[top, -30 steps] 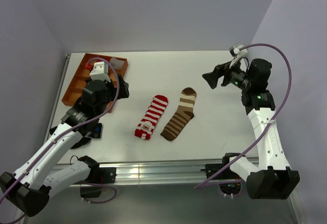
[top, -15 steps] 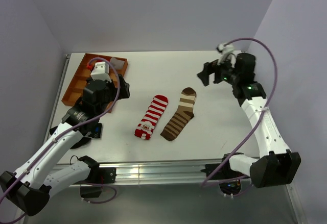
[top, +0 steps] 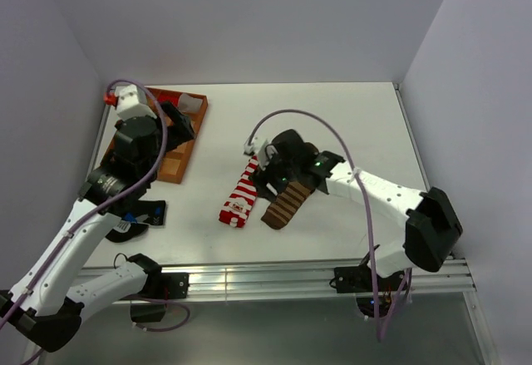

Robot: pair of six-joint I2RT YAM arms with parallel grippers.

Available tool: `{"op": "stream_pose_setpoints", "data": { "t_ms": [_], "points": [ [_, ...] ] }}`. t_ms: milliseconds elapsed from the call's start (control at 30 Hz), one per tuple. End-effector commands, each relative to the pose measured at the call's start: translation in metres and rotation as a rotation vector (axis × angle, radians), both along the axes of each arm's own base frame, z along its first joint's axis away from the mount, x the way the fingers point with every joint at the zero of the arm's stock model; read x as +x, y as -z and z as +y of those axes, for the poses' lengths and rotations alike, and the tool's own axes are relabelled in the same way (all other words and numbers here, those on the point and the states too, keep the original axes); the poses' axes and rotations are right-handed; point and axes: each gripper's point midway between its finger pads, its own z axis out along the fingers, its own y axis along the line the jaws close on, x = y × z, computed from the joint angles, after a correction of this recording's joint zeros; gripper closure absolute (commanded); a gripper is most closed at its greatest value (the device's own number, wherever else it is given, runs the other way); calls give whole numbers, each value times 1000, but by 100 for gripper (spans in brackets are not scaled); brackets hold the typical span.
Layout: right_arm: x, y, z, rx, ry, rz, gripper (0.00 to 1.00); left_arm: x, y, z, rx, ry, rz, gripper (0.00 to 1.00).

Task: Roll the socks
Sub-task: Roll the sock at the center of the board.

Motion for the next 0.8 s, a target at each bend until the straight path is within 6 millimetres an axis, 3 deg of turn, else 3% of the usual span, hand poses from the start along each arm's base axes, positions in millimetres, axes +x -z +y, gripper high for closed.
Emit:
{"op": "stream_pose_setpoints", "data": {
  "t_ms": [0, 167, 267, 367, 767],
  "points": [
    [-21, 24, 20, -71, -85, 8, 27, -10, -57, 30, -85, -129, -112, 12],
    [-53, 53, 55, -153, -199, 15, 31, -12, -92, 31, -106, -110, -174, 10],
    [-70, 75, 69, -219, -259, 4, 32, -10, -101, 26, -104, -88, -171, 10],
    [-76, 90, 79, -250, -277, 15, 33, -7, -100, 23, -96, -77, -161, 10],
    [-73, 100, 108, -276, -260, -42, 36, -6, -83, 18, -70, -45, -135, 9]
  ]
}}
